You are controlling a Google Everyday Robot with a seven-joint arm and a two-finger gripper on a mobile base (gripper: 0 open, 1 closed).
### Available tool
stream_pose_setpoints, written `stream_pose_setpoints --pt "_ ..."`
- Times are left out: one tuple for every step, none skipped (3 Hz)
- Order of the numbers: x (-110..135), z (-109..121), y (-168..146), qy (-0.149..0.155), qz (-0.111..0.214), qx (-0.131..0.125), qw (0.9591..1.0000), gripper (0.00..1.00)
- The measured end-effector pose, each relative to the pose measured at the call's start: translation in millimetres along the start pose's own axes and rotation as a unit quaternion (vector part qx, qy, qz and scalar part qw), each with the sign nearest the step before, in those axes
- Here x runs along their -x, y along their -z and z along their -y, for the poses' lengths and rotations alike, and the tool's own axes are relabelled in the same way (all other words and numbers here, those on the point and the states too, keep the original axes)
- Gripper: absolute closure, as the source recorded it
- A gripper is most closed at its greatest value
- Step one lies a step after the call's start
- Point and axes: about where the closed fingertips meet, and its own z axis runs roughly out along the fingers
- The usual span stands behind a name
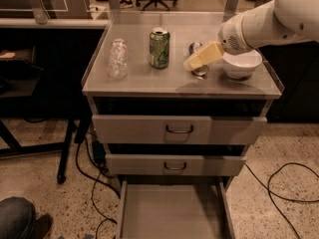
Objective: Place green can into bottom drawer
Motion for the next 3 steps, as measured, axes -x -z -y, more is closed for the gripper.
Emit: stream_pose_setpoints --pt "11 2 -27 0.001 0.028 0.001 0.9996 0.00" --pt "27 4 -63 0.012 0.045 0.019 0.9987 0.00" --pt "40 6 -93 0.022 0.055 0.036 0.9976 0.00"
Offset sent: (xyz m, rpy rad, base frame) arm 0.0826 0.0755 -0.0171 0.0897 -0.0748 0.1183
